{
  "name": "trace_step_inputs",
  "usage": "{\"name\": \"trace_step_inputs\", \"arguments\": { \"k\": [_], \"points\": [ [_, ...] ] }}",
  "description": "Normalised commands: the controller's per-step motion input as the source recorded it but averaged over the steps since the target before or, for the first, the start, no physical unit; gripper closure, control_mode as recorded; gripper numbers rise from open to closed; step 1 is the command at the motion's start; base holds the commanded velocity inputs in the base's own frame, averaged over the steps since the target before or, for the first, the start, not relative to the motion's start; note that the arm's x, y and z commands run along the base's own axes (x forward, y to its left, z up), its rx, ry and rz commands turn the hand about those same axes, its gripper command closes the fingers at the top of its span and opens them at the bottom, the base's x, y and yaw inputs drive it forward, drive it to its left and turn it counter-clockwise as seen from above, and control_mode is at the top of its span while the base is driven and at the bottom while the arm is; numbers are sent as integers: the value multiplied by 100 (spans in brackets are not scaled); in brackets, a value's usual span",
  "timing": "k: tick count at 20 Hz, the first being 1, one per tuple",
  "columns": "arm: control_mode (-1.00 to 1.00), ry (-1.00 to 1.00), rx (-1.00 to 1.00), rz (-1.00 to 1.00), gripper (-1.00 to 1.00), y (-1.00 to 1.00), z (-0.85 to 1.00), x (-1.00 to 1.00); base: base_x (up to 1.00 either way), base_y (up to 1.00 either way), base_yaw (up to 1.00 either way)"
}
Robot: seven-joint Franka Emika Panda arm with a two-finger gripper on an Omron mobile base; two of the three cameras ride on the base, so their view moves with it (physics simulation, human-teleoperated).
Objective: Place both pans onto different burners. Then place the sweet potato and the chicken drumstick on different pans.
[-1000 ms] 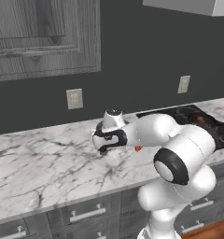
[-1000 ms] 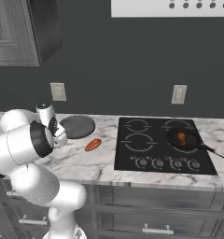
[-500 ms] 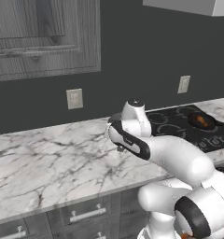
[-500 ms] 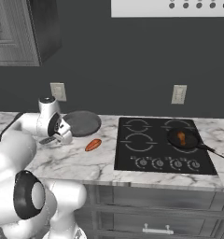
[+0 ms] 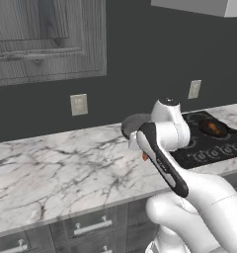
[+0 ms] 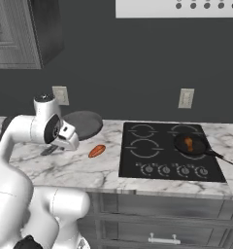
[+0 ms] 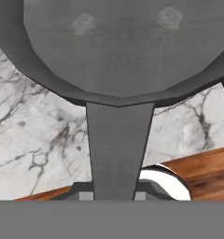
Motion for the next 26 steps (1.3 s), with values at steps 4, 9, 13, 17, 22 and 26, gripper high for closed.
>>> {"name": "trace_step_inputs", "arguments": {
  "k": [4, 9, 13, 17, 22, 26],
  "points": [
    [-100, -9, -9, 20, 100, -51, 38, -91, 0, 0, 0],
    [-100, -1, -1, 15, 100, -43, 54, -83, 0, 0, 0],
    [-100, 0, 0, 12, 100, -35, 45, -62, 0, 0, 0],
    [-100, 1, 0, 12, 100, -28, 25, -49, 0, 0, 0],
    [-100, 1, 0, 10, 100, -19, 16, -37, 0, 0, 0],
    [-100, 1, 0, 6, 100, -1, 1, -26, 0, 0, 0]
  ]
}}
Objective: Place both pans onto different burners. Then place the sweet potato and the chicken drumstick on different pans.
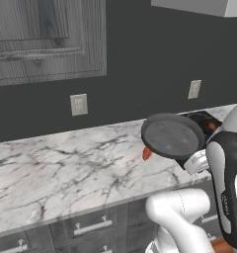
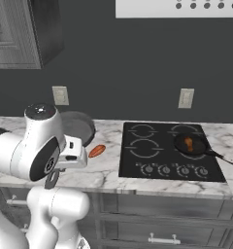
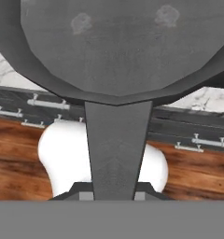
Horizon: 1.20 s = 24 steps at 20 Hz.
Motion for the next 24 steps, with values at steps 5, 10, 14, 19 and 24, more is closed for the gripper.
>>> {"name": "trace_step_inputs", "arguments": {
  "k": [5, 10, 14, 19, 24],
  "points": [
    [100, 0, 0, 2, 100, 0, 0, -10, -12, -5, 2],
    [100, 0, 0, 0, 100, 0, 0, 0, -2, -36, 1],
    [100, 0, 0, 0, 100, 0, 0, 0, 0, -71, 1],
    [100, 0, 0, 0, 100, 0, 0, 0, 0, -78, 0],
    [100, 0, 0, 0, 100, 0, 0, 0, 23, -33, 0]
  ]
}}
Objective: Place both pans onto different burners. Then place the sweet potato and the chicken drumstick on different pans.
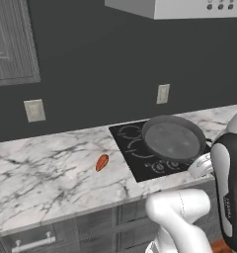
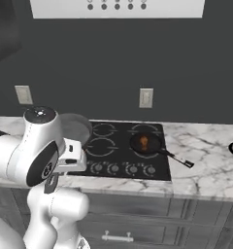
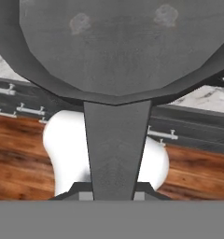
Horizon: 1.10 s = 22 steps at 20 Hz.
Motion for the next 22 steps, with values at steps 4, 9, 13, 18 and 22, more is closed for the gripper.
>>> {"name": "trace_step_inputs", "arguments": {
  "k": [4, 9, 13, 18, 22],
  "points": [
    [100, 0, 0, 0, 100, 0, 0, 0, 60, 2, 0],
    [100, 0, 0, 0, 100, 0, 0, 0, 57, -3, 0],
    [100, 0, 0, 0, 100, 0, 0, 0, 27, -9, 0],
    [100, 0, 0, 0, 100, 0, 0, 0, 24, 0, 0],
    [-100, 0, 0, 0, 100, 0, 0, 7, 14, 0, 0]
  ]
}}
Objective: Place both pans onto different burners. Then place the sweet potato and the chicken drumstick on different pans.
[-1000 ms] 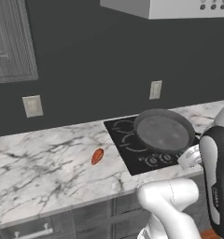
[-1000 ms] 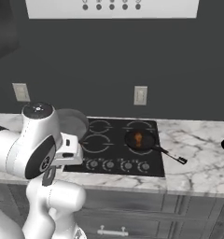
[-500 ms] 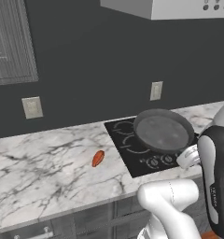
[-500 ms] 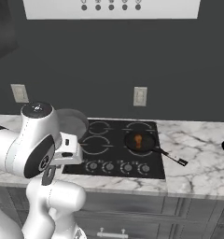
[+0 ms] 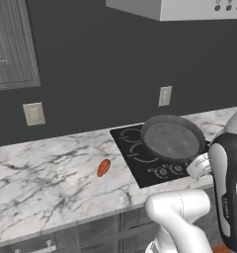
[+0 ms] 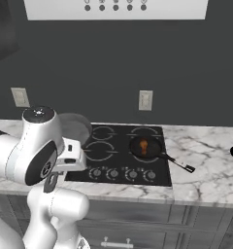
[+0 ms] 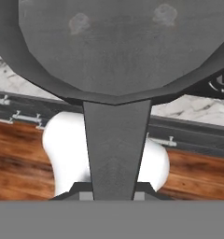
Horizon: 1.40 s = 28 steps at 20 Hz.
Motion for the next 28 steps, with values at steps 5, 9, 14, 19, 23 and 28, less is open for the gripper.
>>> {"name": "trace_step_inputs", "arguments": {
  "k": [5, 9, 14, 19, 23, 28],
  "points": [
    [-100, 1, 0, -2, 100, 0, 0, 41, 0, 0, 0],
    [-100, 5, 3, -14, 100, 0, -4, 45, 0, 0, 0],
    [-100, 10, 14, -11, 100, 0, -13, 27, 0, 0, 0],
    [-100, 3, 7, -3, 100, 1, -36, 11, 0, 0, 0],
    [-100, -1, -4, -3, 100, 8, -23, 14, 0, 0, 0],
    [-100, -3, -7, -5, 100, 9, -8, 15, 0, 0, 0]
  ]
}}
